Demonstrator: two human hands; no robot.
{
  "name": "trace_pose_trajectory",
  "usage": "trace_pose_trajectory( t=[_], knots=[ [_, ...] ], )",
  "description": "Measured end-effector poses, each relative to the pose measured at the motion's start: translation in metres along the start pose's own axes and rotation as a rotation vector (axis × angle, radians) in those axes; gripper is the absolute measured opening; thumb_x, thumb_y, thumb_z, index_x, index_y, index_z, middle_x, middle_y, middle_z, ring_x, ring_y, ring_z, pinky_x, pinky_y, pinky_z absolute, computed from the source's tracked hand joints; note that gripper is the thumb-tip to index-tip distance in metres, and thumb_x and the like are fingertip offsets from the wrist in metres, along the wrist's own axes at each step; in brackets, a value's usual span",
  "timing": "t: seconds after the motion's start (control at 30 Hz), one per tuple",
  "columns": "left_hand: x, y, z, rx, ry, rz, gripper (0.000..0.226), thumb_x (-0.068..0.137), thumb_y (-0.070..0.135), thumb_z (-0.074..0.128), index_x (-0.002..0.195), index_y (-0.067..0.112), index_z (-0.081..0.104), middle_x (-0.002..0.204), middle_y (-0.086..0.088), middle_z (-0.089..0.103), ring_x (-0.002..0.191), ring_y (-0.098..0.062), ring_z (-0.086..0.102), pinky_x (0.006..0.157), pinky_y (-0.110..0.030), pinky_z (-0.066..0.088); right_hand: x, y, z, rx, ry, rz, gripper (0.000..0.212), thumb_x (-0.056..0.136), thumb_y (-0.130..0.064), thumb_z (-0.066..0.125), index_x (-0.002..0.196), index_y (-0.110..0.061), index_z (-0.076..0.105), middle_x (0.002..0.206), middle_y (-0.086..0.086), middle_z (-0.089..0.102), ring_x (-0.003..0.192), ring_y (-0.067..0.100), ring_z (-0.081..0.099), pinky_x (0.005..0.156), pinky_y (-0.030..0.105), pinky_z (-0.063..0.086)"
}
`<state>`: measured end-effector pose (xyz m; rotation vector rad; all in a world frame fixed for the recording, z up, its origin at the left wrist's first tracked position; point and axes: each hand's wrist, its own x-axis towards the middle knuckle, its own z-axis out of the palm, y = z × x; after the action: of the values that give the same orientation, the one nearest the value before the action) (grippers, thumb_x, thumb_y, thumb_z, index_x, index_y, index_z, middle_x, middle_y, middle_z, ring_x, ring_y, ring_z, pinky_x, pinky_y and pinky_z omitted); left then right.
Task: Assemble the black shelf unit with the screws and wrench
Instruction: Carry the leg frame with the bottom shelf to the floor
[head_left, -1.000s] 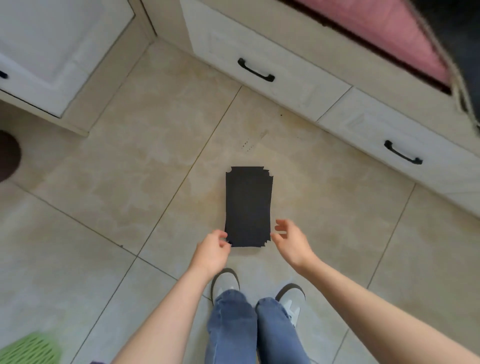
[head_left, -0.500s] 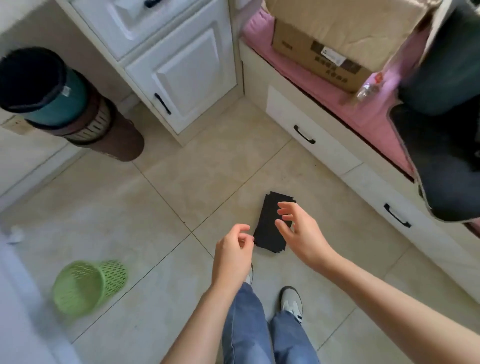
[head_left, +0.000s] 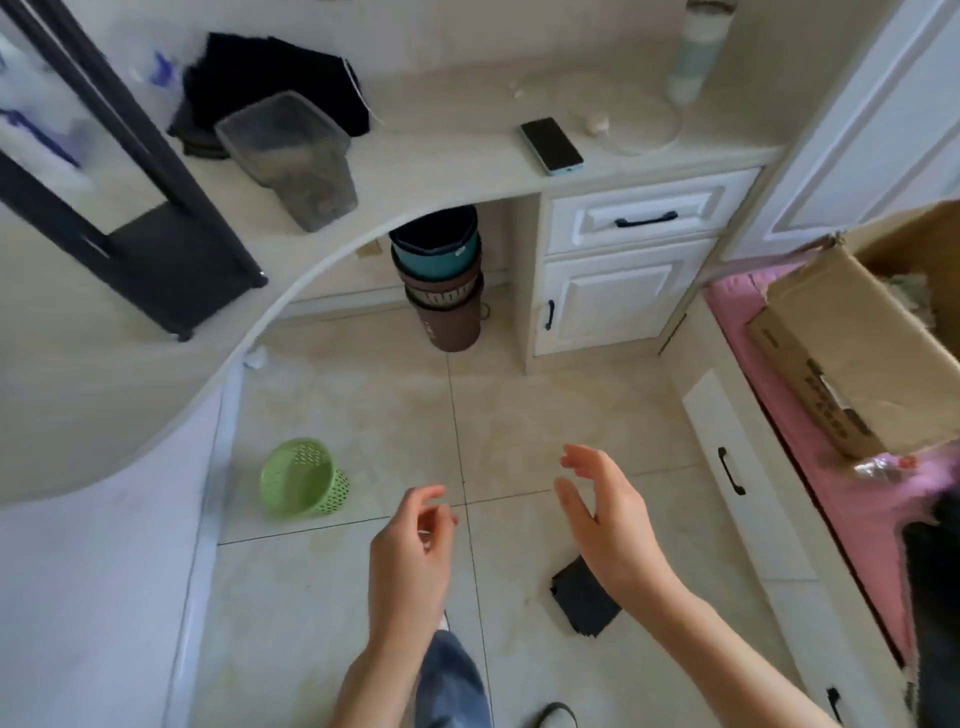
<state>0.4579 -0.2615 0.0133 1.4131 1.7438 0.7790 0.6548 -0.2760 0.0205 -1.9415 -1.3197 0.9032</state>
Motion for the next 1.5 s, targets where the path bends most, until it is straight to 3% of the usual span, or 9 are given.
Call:
trace_pose_trajectory(
  t=[0.5,0.6,0.67,0.77,1.03,1.1,1.23,1.37,1.5],
  knots=[
    [0.142,0.002,-0.207,-0.111,0.386,-0.005,0.021,0.094,0.005,0.063,0.103,0.023,0.067,0.078,0.010,0.071,0.077,-0.002,0.066,0.066,-0.008,0.046,0.111,-0.235,0.117,0.056,-0.165,-0.271,0.034,0.099,-0.023,0.055,0.133,-0.020,0.052,0.120,-0.007,0.060,0.114,0.008,0.052,0.090,0.016,0.035],
    [0.177,0.005,-0.237,-0.117,0.417,0.002,0.019,0.094,0.007,0.062,0.105,0.023,0.065,0.084,0.007,0.072,0.082,-0.008,0.067,0.074,-0.017,0.050,0.136,-0.272,0.136,0.067,-0.170,-0.288,0.035,0.099,-0.022,0.055,0.134,-0.019,0.051,0.120,-0.006,0.060,0.115,0.010,0.053,0.096,0.022,0.039],
    [0.200,0.010,-0.254,-0.121,0.460,0.026,0.019,0.095,0.008,0.062,0.105,0.024,0.064,0.087,0.011,0.069,0.081,-0.004,0.065,0.067,-0.006,0.044,0.154,-0.294,0.146,0.079,-0.168,-0.298,0.035,0.099,-0.022,0.055,0.134,-0.018,0.051,0.120,-0.005,0.061,0.115,0.013,0.054,0.101,0.030,0.042],
    [0.234,0.019,-0.275,-0.126,0.527,0.055,0.020,0.096,0.011,0.062,0.108,0.026,0.061,0.098,0.013,0.064,0.085,0.009,0.058,0.064,-0.004,0.042,0.182,-0.324,0.155,0.097,-0.169,-0.309,0.035,0.099,-0.023,0.054,0.134,-0.020,0.050,0.120,-0.005,0.061,0.115,0.013,0.054,0.102,0.035,0.044],
    [0.308,0.062,-0.308,-0.254,0.723,0.139,0.050,0.090,0.021,0.073,0.134,0.021,0.049,0.128,0.010,0.051,0.111,-0.013,0.056,0.095,-0.035,0.052,0.262,-0.400,0.161,0.099,-0.141,-0.433,0.048,0.097,-0.034,0.059,0.140,-0.025,0.041,0.133,-0.007,0.051,0.123,0.013,0.050,0.103,0.035,0.044],
    [0.325,0.076,-0.312,-0.286,0.754,0.168,0.051,0.089,0.023,0.075,0.131,0.028,0.047,0.126,0.017,0.053,0.114,-0.008,0.055,0.101,-0.037,0.049,0.280,-0.422,0.162,0.140,-0.141,-0.447,0.059,0.094,-0.040,0.062,0.144,-0.027,0.034,0.140,-0.006,0.046,0.127,0.015,0.047,0.106,0.041,0.044],
    [0.348,0.098,-0.316,-0.314,0.781,0.223,0.057,0.087,0.026,0.077,0.126,0.045,0.040,0.115,0.046,0.049,0.111,0.011,0.053,0.099,-0.019,0.043,0.302,-0.458,0.166,0.212,-0.144,-0.510,0.071,0.092,-0.043,0.063,0.149,-0.031,0.024,0.143,-0.008,0.044,0.129,0.013,0.047,0.109,0.041,0.042],
    [0.369,0.106,-0.321,-0.389,0.819,0.230,0.046,0.086,0.029,0.075,0.124,0.033,0.050,0.114,0.025,0.062,0.109,-0.003,0.062,0.089,-0.014,0.046,0.318,-0.483,0.171,0.332,-0.169,-0.562,0.063,0.092,-0.035,0.066,0.144,-0.031,0.031,0.127,-0.015,0.053,0.117,0.003,0.053,0.103,0.036,0.048],
    [0.380,0.111,-0.328,-0.444,0.859,0.340,0.025,0.091,0.034,0.068,0.112,0.024,0.058,0.092,0.013,0.067,0.090,-0.012,0.067,0.079,-0.013,0.052,0.327,-0.491,0.177,0.519,-0.181,-0.637,0.046,0.098,-0.027,0.058,0.137,-0.033,0.036,0.114,-0.017,0.058,0.101,0.001,0.061,0.088,0.022,0.054]
  ],
)
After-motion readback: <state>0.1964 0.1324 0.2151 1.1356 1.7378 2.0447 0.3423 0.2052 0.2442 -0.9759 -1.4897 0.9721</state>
